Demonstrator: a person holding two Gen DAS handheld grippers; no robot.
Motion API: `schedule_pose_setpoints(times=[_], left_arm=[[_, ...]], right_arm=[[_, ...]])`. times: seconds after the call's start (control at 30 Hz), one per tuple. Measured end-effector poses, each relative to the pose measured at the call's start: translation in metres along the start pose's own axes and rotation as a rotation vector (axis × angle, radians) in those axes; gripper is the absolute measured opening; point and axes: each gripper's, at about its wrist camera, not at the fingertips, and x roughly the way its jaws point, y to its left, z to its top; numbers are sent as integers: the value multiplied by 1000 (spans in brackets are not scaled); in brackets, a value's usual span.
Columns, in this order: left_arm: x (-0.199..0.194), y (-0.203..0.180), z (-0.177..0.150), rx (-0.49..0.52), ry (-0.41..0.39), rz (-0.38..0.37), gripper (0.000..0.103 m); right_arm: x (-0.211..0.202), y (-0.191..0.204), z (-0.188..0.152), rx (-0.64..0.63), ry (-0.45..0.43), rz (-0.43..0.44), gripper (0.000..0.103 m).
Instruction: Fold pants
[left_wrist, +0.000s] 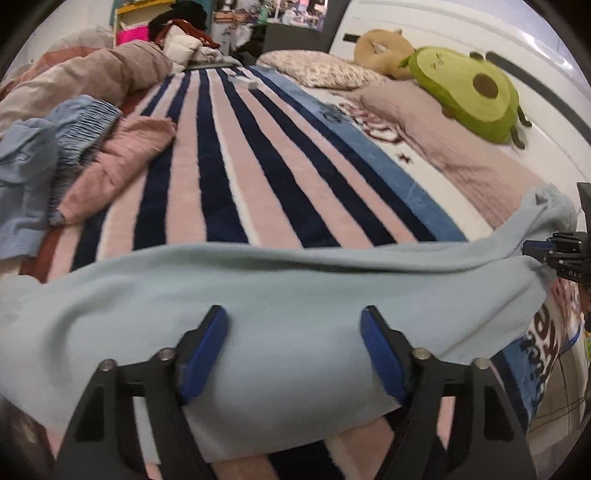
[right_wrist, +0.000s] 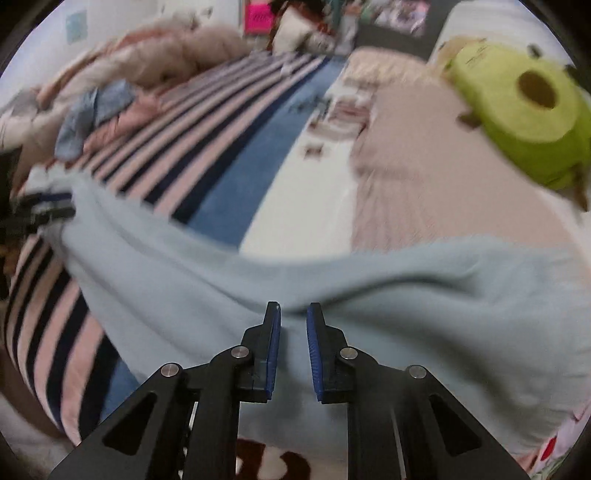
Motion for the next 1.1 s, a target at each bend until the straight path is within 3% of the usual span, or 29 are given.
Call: schedule_pose_setpoints(times=[0.07, 0.27, 0.5, 0.7, 0.77, 0.83, 0.97, 1.1], left_arm=[[5, -2, 0, 12, 5, 11, 66], [13, -4, 8, 29, -2, 56, 66], [29, 12, 24, 16, -13, 133, 67], [38, 34, 38, -30, -55, 236, 67], [35, 37, 40, -37, -63, 225, 67], [24, 37, 39, -44, -78, 180, 67], [-6, 30, 29, -46, -105, 152, 68], [-41, 18, 14, -51, -142, 122, 71]], right_arm=[[7, 1, -4, -18, 28, 5, 9], [17, 4, 12, -14, 6, 8, 8], [32, -7, 52, 48, -85, -42, 6], [25, -10, 64, 65, -160, -136, 6], [20, -12, 64, 72, -165, -136, 7], [11, -15, 60, 91, -172, -118, 12], [-27, -17, 36, 130, -232, -117, 34], [-74, -29, -11, 224, -272, -149, 51]])
